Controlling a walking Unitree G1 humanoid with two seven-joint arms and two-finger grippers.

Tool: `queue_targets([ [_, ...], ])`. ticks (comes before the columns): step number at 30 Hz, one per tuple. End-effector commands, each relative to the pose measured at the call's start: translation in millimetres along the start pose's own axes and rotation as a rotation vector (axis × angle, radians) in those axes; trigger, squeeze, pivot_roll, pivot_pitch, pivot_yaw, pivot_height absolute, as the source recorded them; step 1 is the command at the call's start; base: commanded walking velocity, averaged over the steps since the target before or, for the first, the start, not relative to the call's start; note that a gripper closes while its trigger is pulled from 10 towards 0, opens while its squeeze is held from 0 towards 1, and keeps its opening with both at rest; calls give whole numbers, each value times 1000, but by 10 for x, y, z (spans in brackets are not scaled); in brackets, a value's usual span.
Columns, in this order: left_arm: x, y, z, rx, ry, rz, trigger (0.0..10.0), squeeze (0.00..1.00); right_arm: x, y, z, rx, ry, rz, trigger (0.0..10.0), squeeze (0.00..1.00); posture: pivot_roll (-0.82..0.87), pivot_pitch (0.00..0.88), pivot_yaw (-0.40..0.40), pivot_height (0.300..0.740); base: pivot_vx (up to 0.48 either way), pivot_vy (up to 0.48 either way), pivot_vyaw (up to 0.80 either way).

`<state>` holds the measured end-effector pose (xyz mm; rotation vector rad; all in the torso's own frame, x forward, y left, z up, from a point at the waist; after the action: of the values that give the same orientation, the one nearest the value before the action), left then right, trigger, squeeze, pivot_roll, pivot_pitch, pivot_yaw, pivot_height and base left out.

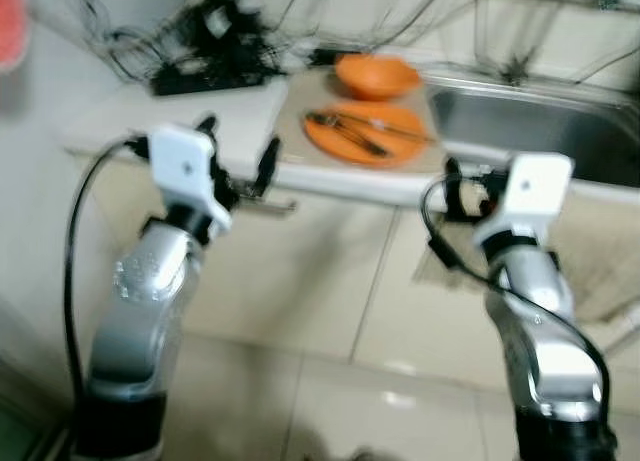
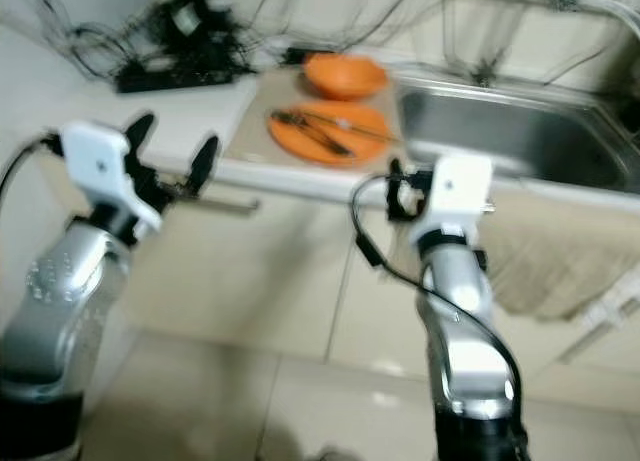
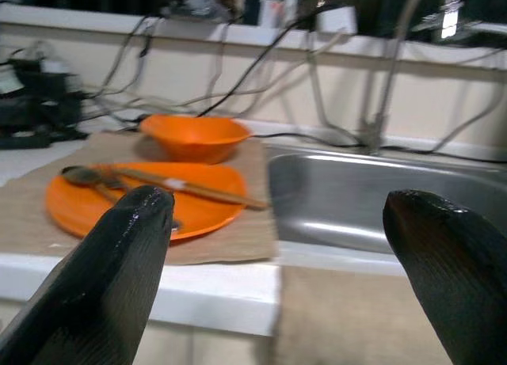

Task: Kitchen organization

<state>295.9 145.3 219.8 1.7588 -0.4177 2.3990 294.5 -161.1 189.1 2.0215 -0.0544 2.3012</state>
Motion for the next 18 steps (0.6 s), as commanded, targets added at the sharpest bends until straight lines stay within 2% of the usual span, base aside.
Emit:
queue_targets([
  [1, 6, 57, 21, -25, 4, -12, 10000, 0, 52, 52, 16, -20, 18, -10, 10000, 0, -66, 0, -18, 740, 315, 0, -800],
  [13, 40, 77, 51, -33, 23, -5, 10000, 0, 82, 58, 32, -22, 44, -17, 10000, 0, -71, 0, -16, 740, 318, 0, -750],
  [18, 64, 83, 59, -37, 33, -1, 10000, 0, 79, 60, 21, -24, 48, -13, 10000, 0, -71, 0, -16, 740, 318, 0, -80],
])
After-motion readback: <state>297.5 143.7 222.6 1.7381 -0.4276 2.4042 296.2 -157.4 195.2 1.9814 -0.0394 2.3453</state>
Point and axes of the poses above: a point about 5 cm out from each wrist's last joint towards the gripper, its own z axis pointing out of the wrist towards the gripper, its own x axis along the axis of the wrist's last joint, y = z × x, the point moved 1 cm from there along z, pointing out of the wrist towards the gripper, and after that the axes turned 1 degree about z, right-handed, at the moved point
